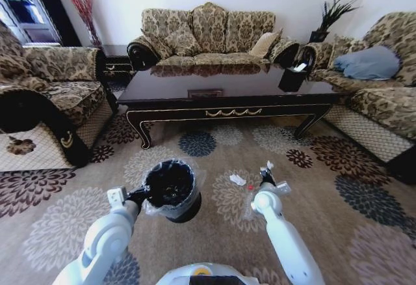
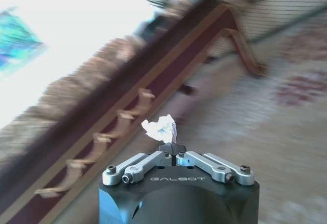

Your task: Move to the front of the table and pick up the trash from the floor, then place it into the trash bin.

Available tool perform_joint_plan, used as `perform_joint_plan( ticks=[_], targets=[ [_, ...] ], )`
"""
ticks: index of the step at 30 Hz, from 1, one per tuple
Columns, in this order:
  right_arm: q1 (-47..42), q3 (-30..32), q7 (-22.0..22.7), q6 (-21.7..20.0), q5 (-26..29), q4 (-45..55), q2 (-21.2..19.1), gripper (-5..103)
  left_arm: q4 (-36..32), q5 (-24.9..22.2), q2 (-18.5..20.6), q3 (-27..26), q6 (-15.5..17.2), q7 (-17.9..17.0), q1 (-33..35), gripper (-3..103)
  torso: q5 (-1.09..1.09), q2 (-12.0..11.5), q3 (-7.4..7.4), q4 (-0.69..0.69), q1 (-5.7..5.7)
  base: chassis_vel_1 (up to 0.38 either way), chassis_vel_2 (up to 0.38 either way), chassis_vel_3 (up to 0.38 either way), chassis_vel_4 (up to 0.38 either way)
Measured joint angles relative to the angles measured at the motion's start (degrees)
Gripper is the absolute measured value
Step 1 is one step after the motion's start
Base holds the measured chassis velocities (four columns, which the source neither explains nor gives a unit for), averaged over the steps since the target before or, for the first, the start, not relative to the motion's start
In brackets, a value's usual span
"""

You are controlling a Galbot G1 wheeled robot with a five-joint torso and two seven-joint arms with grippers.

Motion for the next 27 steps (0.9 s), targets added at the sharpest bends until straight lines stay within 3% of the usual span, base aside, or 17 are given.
perform_joint_plan(
  ticks=[7,12,19,22,27],
  targets=[
    [-3.63,-4.06,-5.11,2.92,-2.41,6.34,-3.72,0,5.35,-0.16,-1.34,5.32,0.00,0.09,-4.82,3,0.00,0.00,0.00,-0.02,0.00,0.000,0.000,0.000,0.000],
    [-6.40,-9.70,-8.95,4.38,-7.35,11.70,-8.45,0,9.14,-0.15,-1.78,8.42,-0.03,0.35,-8.46,3,0.00,0.00,0.00,-0.01,0.00,0.000,0.000,0.000,0.000],
    [-7.02,-14.40,-10.92,5.27,-11.08,12.35,-11.23,0,11.11,-0.32,-2.15,10.02,-0.18,0.61,-10.78,3,0.00,0.00,0.00,0.00,0.00,0.000,0.000,0.000,0.000],
    [-6.89,-20.20,-12.96,6.06,-14.76,12.18,-13.11,0,12.64,-0.46,-3.09,11.65,-0.29,0.76,-12.81,3,0.01,0.00,0.00,0.00,0.00,0.000,0.000,0.000,0.000],
    [-5.46,-24.20,-14.43,6.13,-14.53,14.10,-14.42,0,13.65,-0.23,-3.88,13.18,-0.29,0.80,-13.72,3,0.00,0.00,0.00,-0.01,0.00,0.000,0.000,0.000,0.000]
  ],
)
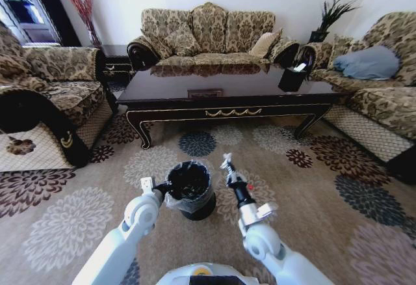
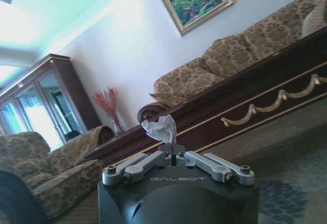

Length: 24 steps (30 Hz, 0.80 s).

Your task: Move to the front of the table and pick up the trash from the floor, then place it into the trash bin.

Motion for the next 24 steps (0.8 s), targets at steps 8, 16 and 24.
perform_joint_plan(
  ticks=[8,16,24],
  targets=[
    [1.06,-2.50,-3.37,-0.22,-3.92,1.21,-1.14,0,0.11,0.16,-0.27,1.64,0.00,0.04,-0.45,3,0.00,0.00,0.00,0.00,0.00,0.000,0.000,0.000,0.000],
    [-0.71,-3.88,-6.83,1.26,-13.51,-5.16,-0.70,0,-0.97,0.07,0.23,2.10,0.04,0.06,-0.42,3,0.00,0.00,0.00,-0.01,0.00,0.000,0.000,0.000,0.000],
    [-1.47,-4.06,-6.09,0.65,-13.92,-7.02,-0.35,2,-2.67,-0.10,1.17,0.43,0.12,0.15,0.97,3,0.00,0.00,0.00,0.01,0.00,0.000,0.000,0.000,0.000]
  ],
)
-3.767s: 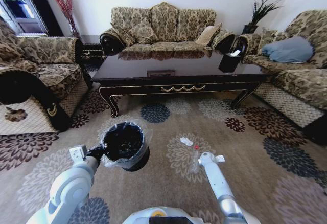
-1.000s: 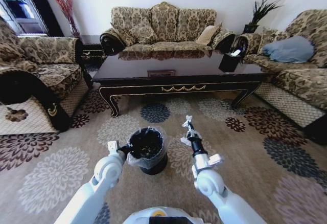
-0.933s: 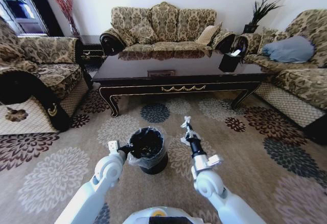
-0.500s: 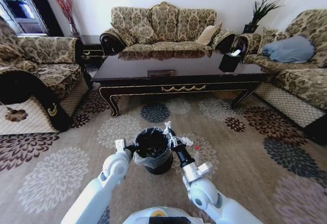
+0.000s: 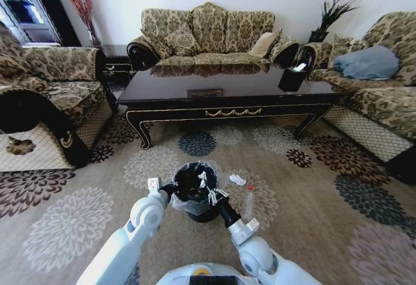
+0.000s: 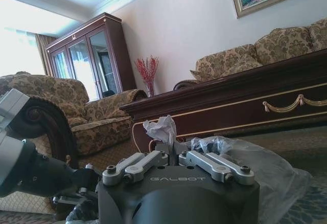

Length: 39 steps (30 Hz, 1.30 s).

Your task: Move to the front of the table and pick up the trash from the floor, then place it into the trash bin.

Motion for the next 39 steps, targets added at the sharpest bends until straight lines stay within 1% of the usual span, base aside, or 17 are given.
perform_joint_plan(
  ticks=[1,3,7,8,10,12,16,17,19,22,25,27,28,30,31,34,39],
  targets=[
    [-0.08,0.00,0.05,-0.07,0.07,0.13,0.00,13,-0.24,-0.08,0.19,-0.39,0.00,0.02,0.19,3,0.00,0.00,0.00,0.00,0.00,0.000,0.000,0.000,0.000],
    [-0.17,0.00,0.06,-0.12,0.10,0.23,0.01,13,-0.33,-0.11,0.29,-0.57,0.00,0.02,0.28,3,0.00,0.00,0.00,0.00,0.00,0.000,0.000,0.000,0.000],
    [-0.80,0.06,0.52,-0.42,1.05,0.94,0.03,35,-0.57,-0.16,0.50,-1.13,0.04,0.04,0.48,3,0.00,0.00,0.00,-0.01,0.00,0.000,0.000,0.000,0.000],
    [-0.80,0.06,0.52,-0.42,1.05,0.94,0.03,35,-0.57,-0.16,0.50,-1.13,0.04,0.04,0.48,3,0.00,0.00,0.00,-0.01,0.00,0.000,0.000,0.000,0.000],
    [-1.26,0.29,1.23,-0.75,2.26,1.99,0.02,45,-0.64,-0.19,0.49,-1.46,0.05,0.05,0.61,3,0.00,0.00,0.00,-0.01,0.00,0.000,0.000,0.000,0.000],
    [-1.34,0.49,1.65,-0.95,2.67,2.52,0.03,45,-0.66,-0.22,0.48,-1.70,0.05,0.06,0.69,3,0.00,0.00,0.00,-0.02,0.00,0.000,0.000,0.000,0.000],
    [-0.71,3.62,5.31,-2.16,6.51,5.49,0.15,67,-1.26,-1.02,1.01,-4.62,0.05,0.00,1.01,3,-0.01,0.00,0.00,0.00,0.00,0.000,0.000,0.000,0.000],
    [-0.71,3.62,5.31,-2.16,6.51,5.49,0.15,67,-1.26,-1.02,1.01,-4.62,0.05,0.00,1.01,3,-0.01,0.00,0.00,0.00,0.00,0.000,0.000,0.000,0.000],
    [-0.04,7.07,7.03,-2.41,11.16,6.26,-0.37,78,-2.50,-2.39,1.94,-7.23,-0.15,-0.50,1.11,3,-0.01,0.00,0.00,0.00,0.00,0.000,0.000,0.000,0.000],
    [0.70,9.28,8.29,-2.66,14.26,6.61,-0.82,83,-3.24,-3.25,2.82,-9.19,-0.49,-0.84,1.21,3,0.00,0.00,0.00,-0.01,0.00,0.000,0.000,0.000,0.000],
    [2.04,11.17,12.05,-4.12,17.67,7.00,-1.08,98,-3.59,-4.55,4.08,-12.76,-0.81,-1.36,1.28,3,-0.01,0.00,0.01,0.01,0.00,0.000,0.000,0.000,0.000],
    [2.36,11.21,15.46,-5.62,18.82,6.73,-0.81,99,-3.74,-5.09,4.42,-14.37,-0.95,-1.45,1.12,3,-0.02,0.00,0.01,0.02,0.00,0.000,0.000,0.000,0.000],
    [2.36,11.21,15.46,-5.62,18.82,6.73,-0.81,99,-3.74,-5.09,4.42,-14.37,-0.95,-1.45,1.12,3,-0.02,0.00,0.01,0.02,0.00,0.000,0.000,0.000,0.000],
    [2.32,10.56,22.62,-9.71,19.91,4.85,-0.18,100,-4.77,-6.24,4.97,-16.86,-0.97,-1.45,0.70,3,-0.01,0.00,0.01,-0.01,0.00,0.000,0.000,0.000,0.000],
    [2.32,10.56,22.62,-9.71,19.91,4.85,-0.18,100,-4.77,-6.24,4.97,-16.86,-0.97,-1.45,0.70,3,-0.01,0.00,0.01,-0.01,0.00,0.000,0.000,0.000,0.000],
    [2.26,9.36,29.41,-14.52,20.56,0.51,0.39,100,-6.27,-7.43,6.74,-20.19,-0.98,-1.17,0.31,3,0.00,0.00,0.01,-0.03,0.00,0.000,0.000,0.000,0.000],
    [3.85,7.91,30.81,-16.18,20.39,-4.12,0.61,100,-7.02,-8.86,8.95,-23.69,-0.98,-0.84,-0.01,3,-0.01,0.00,0.01,-0.01,0.00,0.000,0.000,0.000,0.000]
  ],
)
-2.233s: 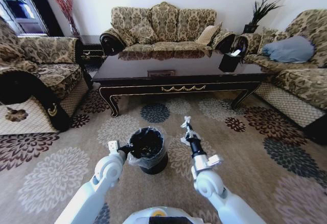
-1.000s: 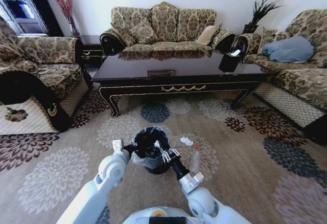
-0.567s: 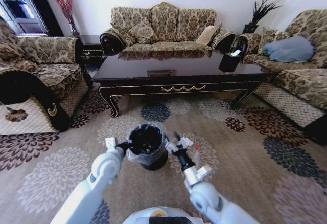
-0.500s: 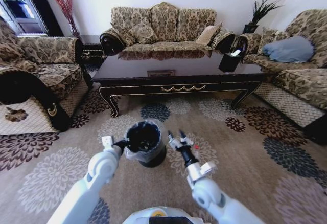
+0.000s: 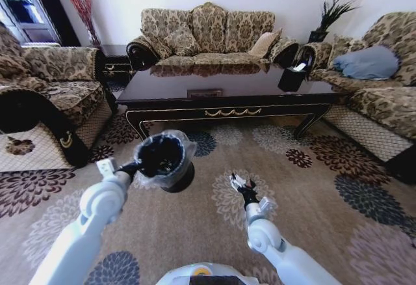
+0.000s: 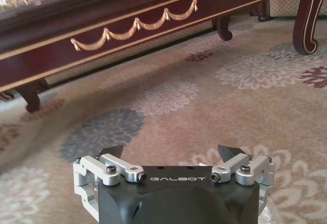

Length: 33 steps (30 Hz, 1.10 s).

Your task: Move to the front of the table and pick up the trash from the floor, then place it into the trash bin.

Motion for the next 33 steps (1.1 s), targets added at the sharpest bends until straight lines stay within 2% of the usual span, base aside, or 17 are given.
perform_joint_plan(
  ticks=[2,10,17,22,23,25,33],
  targets=[
    [2.70,-1.55,-0.44,-0.02,-0.36,-3.23,-0.06,100,-0.38,-0.86,1.04,-2.04,0.00,0.09,0.01,3,0.01,0.00,0.00,0.02,0.00,0.000,0.000,0.000,0.000],
    [12.04,-7.77,-0.50,-1.57,0.75,-14.27,0.06,100,-2.90,-2.20,1.59,-4.28,-0.02,0.03,1.65,3,0.00,0.00,0.00,0.01,0.00,0.000,0.000,0.000,0.000],
    [16.80,-10.47,1.88,-2.16,3.81,-21.84,2.50,100,-4.06,-2.92,1.24,-4.72,0.01,-0.02,1.91,3,0.00,0.00,0.00,0.00,0.00,0.000,0.000,0.000,0.000],
    [20.89,-12.11,7.38,-6.73,6.34,-27.51,5.97,100,-4.34,-3.64,0.95,-4.14,0.00,-0.07,0.94,3,0.01,0.00,0.00,0.02,0.00,0.000,0.000,0.000,0.000],
    [20.89,-12.11,7.38,-6.73,6.34,-27.51,5.97,100,-4.34,-3.64,0.95,-4.14,0.00,-0.07,0.94,3,0.01,0.00,0.00,0.02,0.00,0.000,0.000,0.000,0.000],
    [22.29,-12.65,9.71,-9.65,7.67,-29.62,6.75,100,-4.37,-3.74,1.08,-3.65,0.01,-0.07,0.45,3,0.00,0.00,0.00,0.01,0.01,0.000,0.000,0.000,0.000],
    [24.28,-13.59,12.26,-14.35,9.28,-34.95,7.16,100,-4.68,-4.45,1.72,-2.71,0.01,0.18,-0.75,3,0.00,0.00,0.00,0.00,0.01,0.000,0.000,0.000,0.000]
  ],
)
